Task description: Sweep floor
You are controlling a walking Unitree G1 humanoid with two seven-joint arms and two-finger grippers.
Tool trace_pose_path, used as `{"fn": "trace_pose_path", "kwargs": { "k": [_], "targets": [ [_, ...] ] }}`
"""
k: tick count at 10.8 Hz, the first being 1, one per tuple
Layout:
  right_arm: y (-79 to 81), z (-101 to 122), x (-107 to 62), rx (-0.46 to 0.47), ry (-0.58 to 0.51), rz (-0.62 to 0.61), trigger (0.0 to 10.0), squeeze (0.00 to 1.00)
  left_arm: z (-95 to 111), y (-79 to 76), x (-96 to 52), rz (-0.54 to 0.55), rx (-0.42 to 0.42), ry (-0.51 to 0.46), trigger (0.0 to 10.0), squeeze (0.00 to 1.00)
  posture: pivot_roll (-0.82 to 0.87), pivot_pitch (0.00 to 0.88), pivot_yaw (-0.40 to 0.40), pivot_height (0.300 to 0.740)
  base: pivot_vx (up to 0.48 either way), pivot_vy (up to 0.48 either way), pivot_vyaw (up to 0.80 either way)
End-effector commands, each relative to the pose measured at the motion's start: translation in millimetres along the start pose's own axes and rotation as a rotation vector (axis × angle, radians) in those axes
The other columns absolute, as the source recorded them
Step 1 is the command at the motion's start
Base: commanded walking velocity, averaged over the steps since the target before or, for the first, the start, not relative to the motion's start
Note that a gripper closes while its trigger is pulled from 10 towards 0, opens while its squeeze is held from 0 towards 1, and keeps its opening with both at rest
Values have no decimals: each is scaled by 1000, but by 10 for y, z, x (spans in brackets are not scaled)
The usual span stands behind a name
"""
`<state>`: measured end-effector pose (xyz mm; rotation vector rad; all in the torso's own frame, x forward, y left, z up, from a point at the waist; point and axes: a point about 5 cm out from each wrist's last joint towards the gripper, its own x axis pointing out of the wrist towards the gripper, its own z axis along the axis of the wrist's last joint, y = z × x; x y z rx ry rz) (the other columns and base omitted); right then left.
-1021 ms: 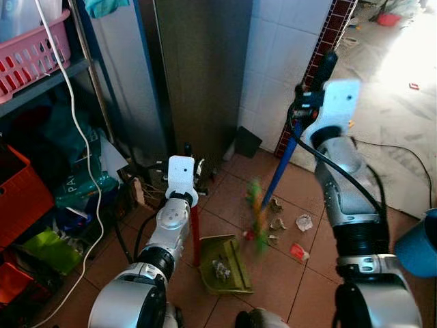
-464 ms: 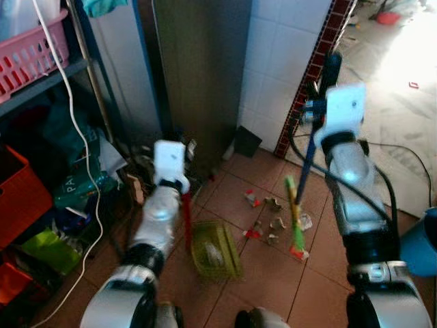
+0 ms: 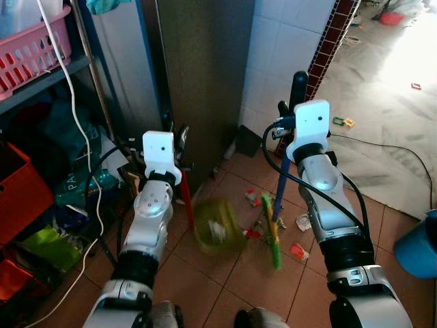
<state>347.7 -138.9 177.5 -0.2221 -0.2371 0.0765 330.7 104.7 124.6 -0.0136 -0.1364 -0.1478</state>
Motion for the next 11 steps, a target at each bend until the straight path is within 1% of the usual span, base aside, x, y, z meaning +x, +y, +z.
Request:
{"fn": "trace_pose_path", "kwargs": {
  "k": [1,3,4,6,7,9,10,11],
  "targets": [
    [-60,158,56,-20,-75,-21,10000,0,166,-48,29,-21,5,-67,10000,0,21,47,-45,740,0,0,-688],
    [-111,139,49,-29,-68,-33,10000,0,226,-66,-1,-23,-5,-61,10000,0,17,54,-42,740,0,0,-800],
    [-116,112,33,-30,-60,-35,10000,0,288,-93,-20,-34,-31,-65,10000,0,17,62,-40,740,0,0,-800],
    [-107,92,18,-25,-48,-29,10000,0,340,-139,-20,-43,-39,-72,10000,0,14,76,-51,740,0,-242,-750],
    [-101,103,16,-30,-51,-26,10000,0,367,-130,-40,-34,-62,-65,10000,0,3,82,-51,740,0,-277,-800],
    [-114,82,-3,-26,-43,-40,10000,0,369,-151,-60,-50,-65,-55,10000,0,5,80,-45,740,0,-277,-800],
    [-115,76,-16,-24,-45,-43,10000,0,368,-147,-64,-52,-68,-50,10000,0,3,78,-37,740,0,-277,-456],
    [-129,74,-17,-26,-48,-46,10000,0,364,-138,-68,-48,-74,-44,10000,0,-2,74,-30,740,0,-277,0]
  ]
}}
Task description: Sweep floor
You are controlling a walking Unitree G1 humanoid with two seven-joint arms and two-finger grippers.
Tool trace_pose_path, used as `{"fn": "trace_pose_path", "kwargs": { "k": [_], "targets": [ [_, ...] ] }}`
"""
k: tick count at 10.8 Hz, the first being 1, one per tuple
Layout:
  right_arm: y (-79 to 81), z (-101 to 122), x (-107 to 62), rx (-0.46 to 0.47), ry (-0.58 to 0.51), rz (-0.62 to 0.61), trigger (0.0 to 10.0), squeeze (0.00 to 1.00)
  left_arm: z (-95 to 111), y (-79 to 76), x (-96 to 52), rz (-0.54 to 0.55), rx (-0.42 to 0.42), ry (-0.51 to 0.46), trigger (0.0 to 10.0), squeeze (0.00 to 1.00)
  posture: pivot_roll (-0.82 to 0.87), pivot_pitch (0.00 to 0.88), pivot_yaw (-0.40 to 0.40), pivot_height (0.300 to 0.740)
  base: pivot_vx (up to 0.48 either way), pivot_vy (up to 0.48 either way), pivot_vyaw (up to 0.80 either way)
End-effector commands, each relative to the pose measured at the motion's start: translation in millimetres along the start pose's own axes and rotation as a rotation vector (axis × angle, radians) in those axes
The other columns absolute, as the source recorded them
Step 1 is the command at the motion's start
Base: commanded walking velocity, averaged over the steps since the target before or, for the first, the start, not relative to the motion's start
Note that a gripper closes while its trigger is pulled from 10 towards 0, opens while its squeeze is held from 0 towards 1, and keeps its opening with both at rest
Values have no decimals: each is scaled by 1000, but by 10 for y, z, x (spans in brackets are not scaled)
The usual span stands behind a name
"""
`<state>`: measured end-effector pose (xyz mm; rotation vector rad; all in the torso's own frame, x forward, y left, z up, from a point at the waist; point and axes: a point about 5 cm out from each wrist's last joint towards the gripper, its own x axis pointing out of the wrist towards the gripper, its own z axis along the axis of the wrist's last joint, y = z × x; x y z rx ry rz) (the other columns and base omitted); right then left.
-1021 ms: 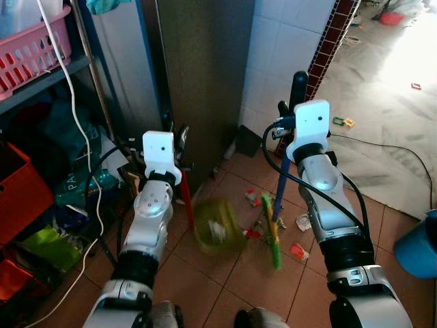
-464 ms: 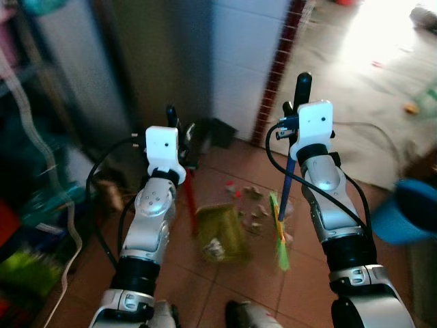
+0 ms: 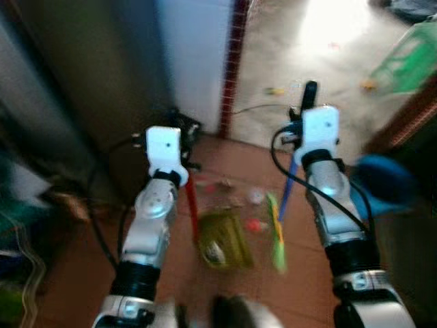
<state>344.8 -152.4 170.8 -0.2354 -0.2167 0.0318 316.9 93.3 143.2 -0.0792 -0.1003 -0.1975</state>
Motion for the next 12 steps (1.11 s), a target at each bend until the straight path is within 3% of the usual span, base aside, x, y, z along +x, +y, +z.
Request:
{"fn": "trace_pose_path", "kwargs": {
  "k": [1,5,8,12],
  "targets": [
    [-72,149,49,-22,-75,-23,10000,0,155,-6,10,0,-8,-69,10000,0,-3,70,-29,740,0,-274,0],
    [-228,122,53,-61,-70,-55,10000,0,139,-2,0,-1,-18,-57,10000,0,-5,50,-28,740,0,-277,0],
    [-242,97,37,-66,-66,-56,10000,0,128,-3,0,-5,-21,-50,10000,0,-7,42,-22,740,0,-277,0],
    [-235,40,-5,-63,-52,-47,10000,0,118,0,2,1,-33,-50,10000,0,-5,31,-34,740,0,-200,-592]
  ]
}}
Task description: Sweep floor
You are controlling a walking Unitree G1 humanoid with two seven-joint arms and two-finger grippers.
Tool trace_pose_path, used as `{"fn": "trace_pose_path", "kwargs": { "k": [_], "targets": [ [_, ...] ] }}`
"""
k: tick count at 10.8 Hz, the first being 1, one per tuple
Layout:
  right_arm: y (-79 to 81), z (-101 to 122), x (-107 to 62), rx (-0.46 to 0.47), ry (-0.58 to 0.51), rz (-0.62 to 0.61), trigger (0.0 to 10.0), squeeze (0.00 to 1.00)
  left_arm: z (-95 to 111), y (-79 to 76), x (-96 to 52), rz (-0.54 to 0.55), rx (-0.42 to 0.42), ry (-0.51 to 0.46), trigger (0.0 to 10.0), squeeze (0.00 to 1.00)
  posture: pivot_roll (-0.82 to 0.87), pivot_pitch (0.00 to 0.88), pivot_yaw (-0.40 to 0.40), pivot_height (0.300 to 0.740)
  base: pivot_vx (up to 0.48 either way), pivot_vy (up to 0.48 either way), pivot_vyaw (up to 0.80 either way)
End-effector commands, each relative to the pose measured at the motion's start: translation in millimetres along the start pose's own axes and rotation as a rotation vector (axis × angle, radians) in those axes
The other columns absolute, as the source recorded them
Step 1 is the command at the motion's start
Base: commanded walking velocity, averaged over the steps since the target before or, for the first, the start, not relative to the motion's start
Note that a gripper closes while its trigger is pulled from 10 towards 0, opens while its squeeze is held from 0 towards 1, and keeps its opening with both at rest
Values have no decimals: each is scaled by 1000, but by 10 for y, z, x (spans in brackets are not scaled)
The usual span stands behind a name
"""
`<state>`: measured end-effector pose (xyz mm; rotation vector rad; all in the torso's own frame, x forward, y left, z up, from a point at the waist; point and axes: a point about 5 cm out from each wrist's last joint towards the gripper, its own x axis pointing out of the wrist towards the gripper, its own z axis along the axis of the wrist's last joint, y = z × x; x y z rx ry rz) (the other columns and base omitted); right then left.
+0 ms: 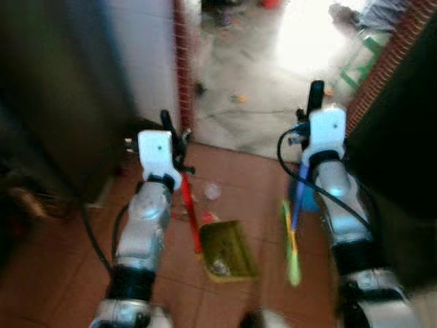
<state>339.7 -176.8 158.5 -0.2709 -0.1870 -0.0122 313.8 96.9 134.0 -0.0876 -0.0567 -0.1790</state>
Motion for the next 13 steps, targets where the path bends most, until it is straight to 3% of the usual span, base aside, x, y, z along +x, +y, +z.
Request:
{"fn": "trace_pose_path", "kwargs": {
  "k": [1,4,7,11,13],
  "targets": [
    [-30,183,69,-26,-82,-7,10000,0,210,-13,47,-4,-25,-93,10000,0,-6,30,-33,740,0,0,0],
    [-59,180,79,-31,-81,-8,10000,0,234,91,74,25,-34,-94,10000,0,-11,37,-29,740,0,0,0],
    [-44,167,75,-33,-75,-5,10000,0,234,167,84,42,-40,-85,10000,0,-12,39,-29,740,0,480,-533],
    [-40,174,66,-36,-80,1,10000,0,232,169,90,43,-51,-78,10000,0,-19,46,-29,740,0,480,-800],
    [-38,180,68,-36,-83,6,10000,0,236,158,89,39,-49,-82,10000,0,-20,47,-30,740,0,480,-244]
  ]
}}
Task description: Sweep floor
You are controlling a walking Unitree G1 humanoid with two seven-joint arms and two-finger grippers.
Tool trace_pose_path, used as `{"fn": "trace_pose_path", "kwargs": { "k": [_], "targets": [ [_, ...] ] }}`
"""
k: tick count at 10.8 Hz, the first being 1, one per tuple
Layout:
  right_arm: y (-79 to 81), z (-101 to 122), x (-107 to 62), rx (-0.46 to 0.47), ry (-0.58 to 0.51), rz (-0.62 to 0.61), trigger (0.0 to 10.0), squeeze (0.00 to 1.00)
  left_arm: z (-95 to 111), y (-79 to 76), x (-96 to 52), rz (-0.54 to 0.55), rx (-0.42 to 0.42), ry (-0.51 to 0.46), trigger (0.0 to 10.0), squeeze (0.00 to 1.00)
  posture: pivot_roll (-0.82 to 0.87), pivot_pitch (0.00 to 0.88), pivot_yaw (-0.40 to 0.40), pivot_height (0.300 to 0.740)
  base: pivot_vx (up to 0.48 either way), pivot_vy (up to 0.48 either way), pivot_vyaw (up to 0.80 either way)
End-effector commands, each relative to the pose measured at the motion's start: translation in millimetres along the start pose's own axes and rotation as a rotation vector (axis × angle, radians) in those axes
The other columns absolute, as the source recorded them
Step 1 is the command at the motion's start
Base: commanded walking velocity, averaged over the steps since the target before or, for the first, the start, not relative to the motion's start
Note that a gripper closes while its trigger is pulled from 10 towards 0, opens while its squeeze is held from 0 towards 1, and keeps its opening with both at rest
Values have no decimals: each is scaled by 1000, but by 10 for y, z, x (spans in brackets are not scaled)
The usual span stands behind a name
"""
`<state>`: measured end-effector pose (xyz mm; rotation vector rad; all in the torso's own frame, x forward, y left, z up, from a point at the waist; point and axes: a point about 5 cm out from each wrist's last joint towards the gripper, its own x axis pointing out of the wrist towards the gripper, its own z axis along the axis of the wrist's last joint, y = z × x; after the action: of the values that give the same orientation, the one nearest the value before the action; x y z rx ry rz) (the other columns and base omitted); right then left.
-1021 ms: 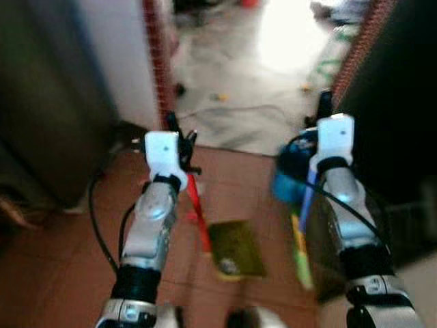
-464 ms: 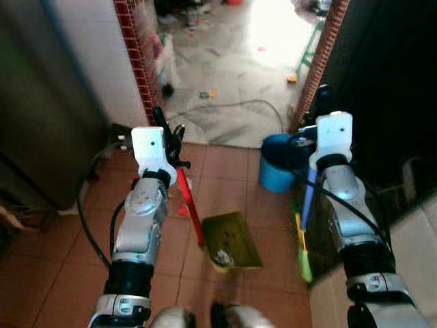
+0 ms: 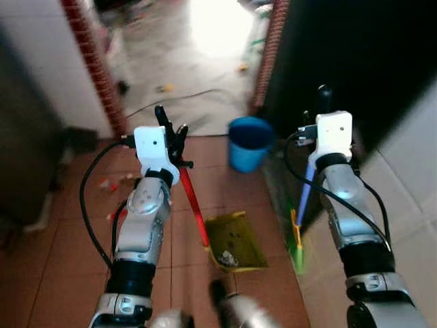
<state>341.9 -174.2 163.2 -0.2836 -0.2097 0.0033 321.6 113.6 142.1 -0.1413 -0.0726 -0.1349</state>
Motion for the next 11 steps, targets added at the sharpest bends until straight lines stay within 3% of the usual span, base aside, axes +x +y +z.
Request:
{"fn": "trace_pose_path", "kwargs": {
  "k": [1,3,6,11],
  "targets": [
    [-49,133,38,-25,-60,-5,10000,0,146,-27,37,-11,2,-62,10000,0,-19,45,-30,740,0,480,0],
    [-38,127,21,-18,-60,4,10000,0,158,-34,41,-17,5,-66,10000,0,-18,40,-29,740,0,480,0],
    [-210,68,-3,-43,-43,-43,10000,0,201,-69,75,-36,-2,-96,10000,0,-27,16,-19,740,0,0,0],
    [-181,83,52,-19,-47,-47,10000,0,197,-60,70,-69,4,-98,10000,0,-14,0,-14,740,0,0,0]
  ]
}}
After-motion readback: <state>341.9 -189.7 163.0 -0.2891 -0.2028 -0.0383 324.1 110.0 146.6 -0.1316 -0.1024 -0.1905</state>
